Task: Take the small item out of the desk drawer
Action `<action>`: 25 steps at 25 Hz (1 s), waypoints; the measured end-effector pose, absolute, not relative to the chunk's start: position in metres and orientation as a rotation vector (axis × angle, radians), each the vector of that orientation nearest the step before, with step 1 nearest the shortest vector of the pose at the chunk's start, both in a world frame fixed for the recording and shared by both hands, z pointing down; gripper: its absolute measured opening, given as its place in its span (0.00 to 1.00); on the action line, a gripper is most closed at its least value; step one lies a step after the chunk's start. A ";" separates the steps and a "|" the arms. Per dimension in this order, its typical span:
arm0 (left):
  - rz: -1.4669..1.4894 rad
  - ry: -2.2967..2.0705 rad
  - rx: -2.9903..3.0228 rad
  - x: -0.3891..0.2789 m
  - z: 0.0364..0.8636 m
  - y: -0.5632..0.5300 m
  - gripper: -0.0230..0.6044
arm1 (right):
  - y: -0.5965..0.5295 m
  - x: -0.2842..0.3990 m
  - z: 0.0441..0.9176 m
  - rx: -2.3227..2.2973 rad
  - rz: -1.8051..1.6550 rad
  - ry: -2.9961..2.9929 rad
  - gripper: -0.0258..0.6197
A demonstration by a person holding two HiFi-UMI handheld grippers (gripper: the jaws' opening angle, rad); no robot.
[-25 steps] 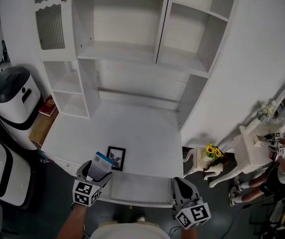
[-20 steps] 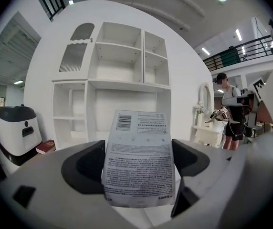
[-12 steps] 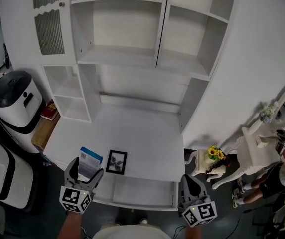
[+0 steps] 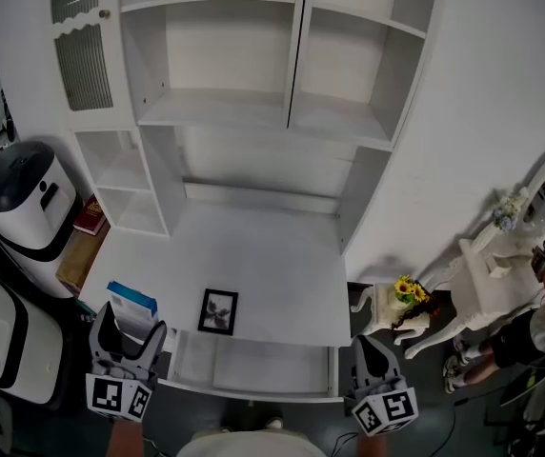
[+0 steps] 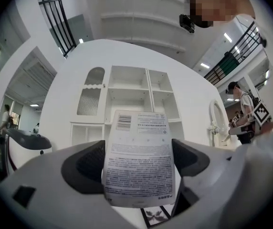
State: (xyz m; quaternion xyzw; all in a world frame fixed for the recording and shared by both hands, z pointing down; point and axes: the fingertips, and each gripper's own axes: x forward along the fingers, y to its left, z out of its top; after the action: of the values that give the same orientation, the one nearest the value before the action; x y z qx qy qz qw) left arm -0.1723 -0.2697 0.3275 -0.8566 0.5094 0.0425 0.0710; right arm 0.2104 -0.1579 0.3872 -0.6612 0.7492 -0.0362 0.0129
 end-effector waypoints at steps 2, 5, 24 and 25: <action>0.147 1.566 -2.557 -0.181 0.325 -0.263 0.74 | -0.153 0.216 0.387 -2.083 -0.114 2.317 0.06; 0.161 1.607 -2.533 -0.192 0.322 -0.252 0.74 | -0.147 0.224 0.385 -2.112 -0.115 2.290 0.06; 0.276 1.641 -2.545 -0.211 0.313 -0.228 0.74 | -0.131 0.216 0.386 -2.164 -0.118 2.273 0.06; 0.280 1.642 -2.546 -0.213 0.313 -0.227 0.74 | -0.131 0.214 0.386 -2.165 -0.116 2.278 0.06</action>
State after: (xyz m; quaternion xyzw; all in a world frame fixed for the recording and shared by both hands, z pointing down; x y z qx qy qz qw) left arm -0.2132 -0.2273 0.3133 -0.8358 0.5390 0.0919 0.0496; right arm 0.2139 -0.1309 0.3857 -0.6885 0.7243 -0.0369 -0.0015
